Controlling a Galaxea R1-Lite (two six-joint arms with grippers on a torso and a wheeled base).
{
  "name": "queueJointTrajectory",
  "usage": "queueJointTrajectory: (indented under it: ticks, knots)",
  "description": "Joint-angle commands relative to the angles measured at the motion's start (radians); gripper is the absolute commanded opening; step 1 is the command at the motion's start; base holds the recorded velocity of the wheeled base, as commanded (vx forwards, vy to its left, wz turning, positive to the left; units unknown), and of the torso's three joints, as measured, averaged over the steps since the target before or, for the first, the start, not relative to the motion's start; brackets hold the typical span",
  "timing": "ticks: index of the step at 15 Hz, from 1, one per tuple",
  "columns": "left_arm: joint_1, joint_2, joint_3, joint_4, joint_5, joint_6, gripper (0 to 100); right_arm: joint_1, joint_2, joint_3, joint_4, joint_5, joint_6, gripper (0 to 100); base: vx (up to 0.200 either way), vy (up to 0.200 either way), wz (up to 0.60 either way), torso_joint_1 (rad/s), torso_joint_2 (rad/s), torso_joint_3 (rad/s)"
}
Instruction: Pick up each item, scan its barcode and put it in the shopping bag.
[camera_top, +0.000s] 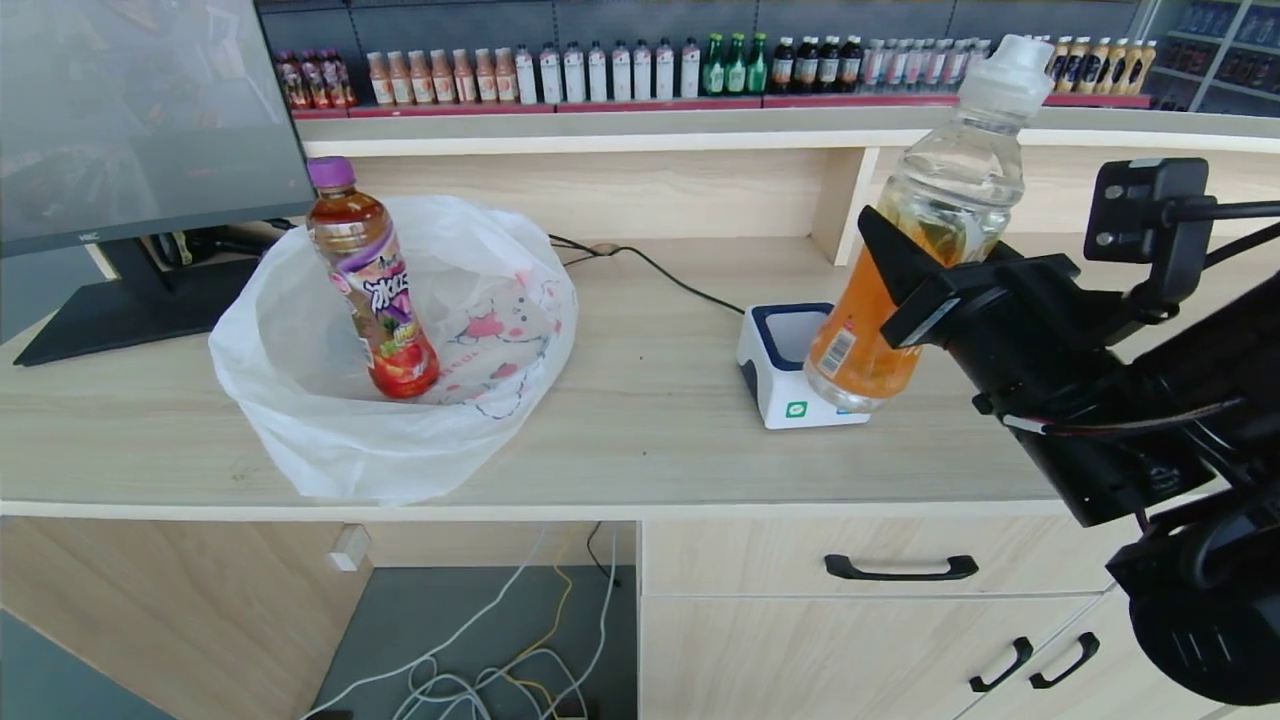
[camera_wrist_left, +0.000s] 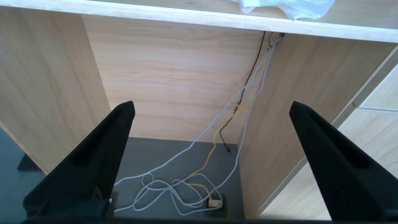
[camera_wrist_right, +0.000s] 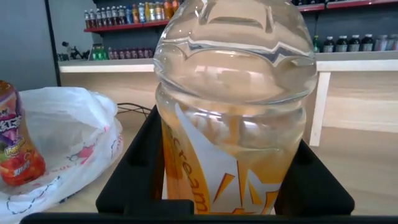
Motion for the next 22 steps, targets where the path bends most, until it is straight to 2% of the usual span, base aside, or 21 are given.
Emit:
queueJointTrajectory:
  ticks: [1, 9, 15, 18, 22]
  knots:
    - [0.0, 0.0, 0.0, 0.0, 0.0, 0.0, 100, 0.004, -0.005, -0.002, 0.003, 0.0, 0.003, 0, 0.0, 0.2, 0.0, 0.002, 0.0, 0.002]
    - [0.0, 0.0, 0.0, 0.0, 0.0, -0.006, 100, 0.01, -0.042, 0.021, 0.003, 0.002, 0.003, 0, 0.0, 0.2, 0.0, 0.006, 0.0, 0.001]
    - [0.0, 0.0, 0.0, 0.0, 0.0, 0.0, 100, 0.025, -0.058, 0.075, 0.003, 0.076, -0.021, 0, 0.0, 0.2, 0.0, 0.0, 0.01, 0.002]
    - [0.0, 0.0, 0.0, 0.0, 0.0, 0.003, 100, 0.045, -0.034, 0.064, 0.003, 0.123, -0.046, 0, 0.0, 0.0, 0.0, 0.0, 0.0, 0.0]
    - [0.0, 0.0, 0.0, 0.0, 0.0, 0.003, 100, 0.044, 0.084, -0.057, 0.003, 0.129, -0.047, 0, 0.0, 0.0, 0.0, 0.0, 0.0, 0.0]
